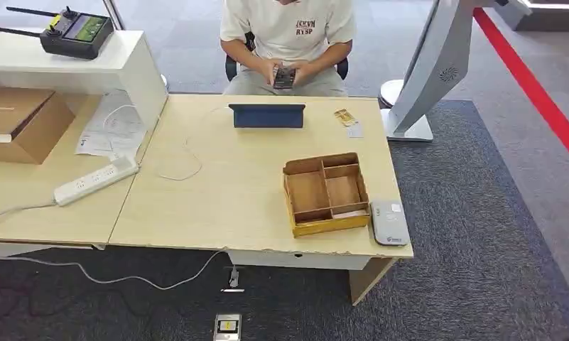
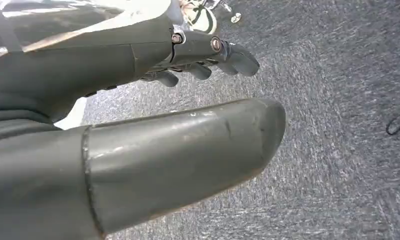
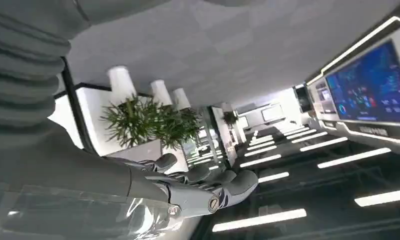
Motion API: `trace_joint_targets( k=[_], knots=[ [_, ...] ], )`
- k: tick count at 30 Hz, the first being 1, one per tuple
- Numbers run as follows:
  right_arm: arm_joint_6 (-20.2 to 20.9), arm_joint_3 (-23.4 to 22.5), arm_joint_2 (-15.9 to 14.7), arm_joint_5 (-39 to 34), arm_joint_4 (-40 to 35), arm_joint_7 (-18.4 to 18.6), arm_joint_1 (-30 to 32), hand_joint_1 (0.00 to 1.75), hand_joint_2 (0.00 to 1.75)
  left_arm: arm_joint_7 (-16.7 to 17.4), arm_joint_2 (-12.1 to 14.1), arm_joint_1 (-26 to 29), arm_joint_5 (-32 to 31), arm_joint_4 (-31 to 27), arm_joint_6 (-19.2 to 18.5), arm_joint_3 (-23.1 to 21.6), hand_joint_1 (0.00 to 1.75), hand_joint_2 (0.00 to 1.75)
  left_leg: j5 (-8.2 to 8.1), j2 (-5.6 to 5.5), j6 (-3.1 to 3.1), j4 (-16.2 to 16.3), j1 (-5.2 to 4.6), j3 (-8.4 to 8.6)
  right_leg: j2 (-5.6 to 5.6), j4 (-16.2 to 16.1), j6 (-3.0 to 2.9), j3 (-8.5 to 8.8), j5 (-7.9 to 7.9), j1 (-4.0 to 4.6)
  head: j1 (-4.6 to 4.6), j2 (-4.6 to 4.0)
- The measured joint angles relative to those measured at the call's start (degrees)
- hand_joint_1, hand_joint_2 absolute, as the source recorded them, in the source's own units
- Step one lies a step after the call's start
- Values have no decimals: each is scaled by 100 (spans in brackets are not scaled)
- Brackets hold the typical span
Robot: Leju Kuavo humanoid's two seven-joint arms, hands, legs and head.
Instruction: Pass the card to the sensor for recognition and then transmit it.
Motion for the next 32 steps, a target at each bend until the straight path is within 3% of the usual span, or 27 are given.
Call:
trace_joint_targets(
  k=[5, 17, 23, 32],
  knots=[
    [0, -303, 144, 83, 264, 417, 447, 0, 0, 2, -4, 1, -4, 0, 0, 0, 0, 0, 1, -4, 1, 0, 3, 0, -4, -1, 0, 7, -1, 2, 2, 0],
    [9, -704, 632, 137, 940, 968, 1425, 0, 0, 61, 11, -5, -83, 0, -116, 0, 0, 0, 0, -1, 0, -4, 2, 2, -1, 0, -2, 4, -3, 2, 0, 0],
    [280, -688, 870, -31, 1171, 1596, 1641, 0, 0, 87, 15, -11, -96, 0, -116, 0, 0, 0, 0, 0, 0, -4, 1, 3, -1, 0, -2, 6, -3, 1, 2, 0],
    [669, -588, 1154, -29, 1349, 2072, 1727, 0, 0, 85, 39, -13, -206, 0, -144, -2, 0, 0, 1, 0, 0, -3, 1, 5, -1, 1, -2, 6, -3, 1, 2, 0]
  ],
)
